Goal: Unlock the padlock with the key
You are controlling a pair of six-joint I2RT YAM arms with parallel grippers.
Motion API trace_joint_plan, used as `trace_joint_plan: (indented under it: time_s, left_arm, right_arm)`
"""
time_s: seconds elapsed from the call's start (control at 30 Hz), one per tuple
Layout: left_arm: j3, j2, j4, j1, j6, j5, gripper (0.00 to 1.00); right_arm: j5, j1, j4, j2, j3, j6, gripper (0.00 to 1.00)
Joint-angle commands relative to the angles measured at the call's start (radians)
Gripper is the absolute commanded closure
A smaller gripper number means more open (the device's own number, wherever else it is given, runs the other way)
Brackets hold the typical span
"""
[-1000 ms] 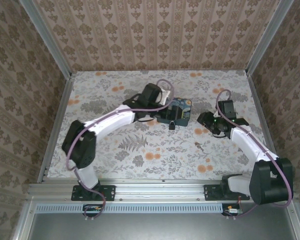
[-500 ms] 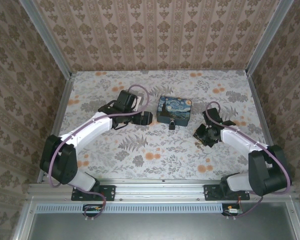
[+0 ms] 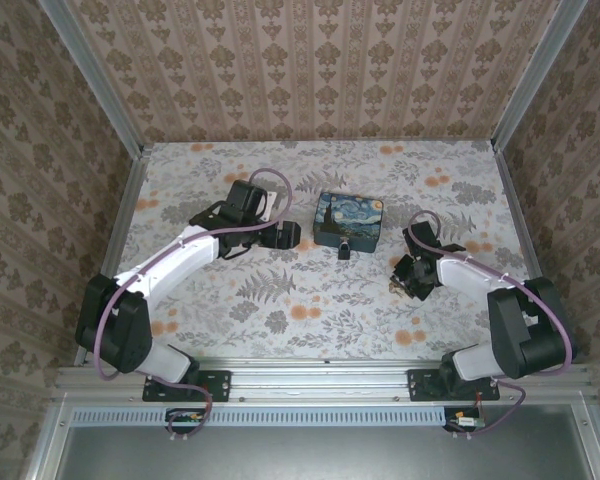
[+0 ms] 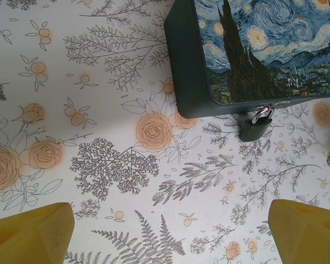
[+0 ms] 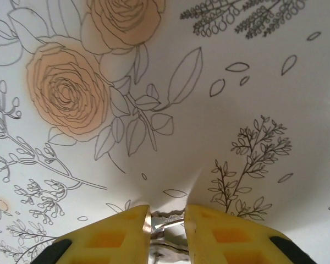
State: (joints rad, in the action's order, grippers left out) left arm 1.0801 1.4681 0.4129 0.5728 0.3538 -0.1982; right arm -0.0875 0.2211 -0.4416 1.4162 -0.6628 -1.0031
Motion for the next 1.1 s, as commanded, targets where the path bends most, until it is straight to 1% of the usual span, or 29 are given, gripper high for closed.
trace_joint_plan:
  time_s: [0.0,0.1,0.2,0.3,0.5,0.73,0.83,0.93,1.0,1.07]
  left_arm:
    - [-0.01,-0.025,-0.01,-0.011,-0.022,-0.018,0.08]
    - [-0.008,-0.025,-0.003,-0.013,-0.022,-0.018,0.08]
    - [-0.008,-0.029,0.001,-0.013,-0.024,-0.017,0.08]
    - [-0.005,-0.029,0.003,-0.013,-0.024,-0.016,0.08]
    - [-0.008,-0.032,0.004,-0.013,-0.016,-0.022,0.08]
    - [-0.035,-0.059,0.006,-0.013,-0.011,-0.012,0.08]
    - [-0.045,-0.076,0.01,-0.013,-0.008,-0.004,0.08]
    - [-0.046,-0.084,0.018,-0.013,-0.007,0.0,0.08]
    - [-0.045,-0.086,0.025,-0.013,-0.01,0.002,0.08]
    - [-0.045,-0.088,0.03,-0.013,-0.01,0.004,0.08]
  right_arm:
    - [0.014,0.002,0.012,0.036,-0.003,-0.025,0.76]
    - [-0.005,0.002,0.018,0.035,0.005,-0.022,0.75]
    - [-0.012,0.005,0.008,0.014,-0.001,-0.011,0.71]
    - [-0.019,0.007,-0.009,0.006,-0.021,0.023,0.69]
    - [-0.053,0.018,-0.01,0.038,-0.049,0.063,0.69]
    - [-0.051,0.037,-0.021,0.079,-0.049,0.071,0.69]
    - [-0.035,0.037,-0.05,0.048,-0.055,0.078,0.64]
    - [-0.008,0.037,-0.139,0.01,-0.098,0.129,0.56]
    - [-0.003,0.037,-0.193,-0.01,-0.132,0.172,0.53]
    - [-0.008,0.037,-0.23,-0.017,-0.152,0.207,0.53]
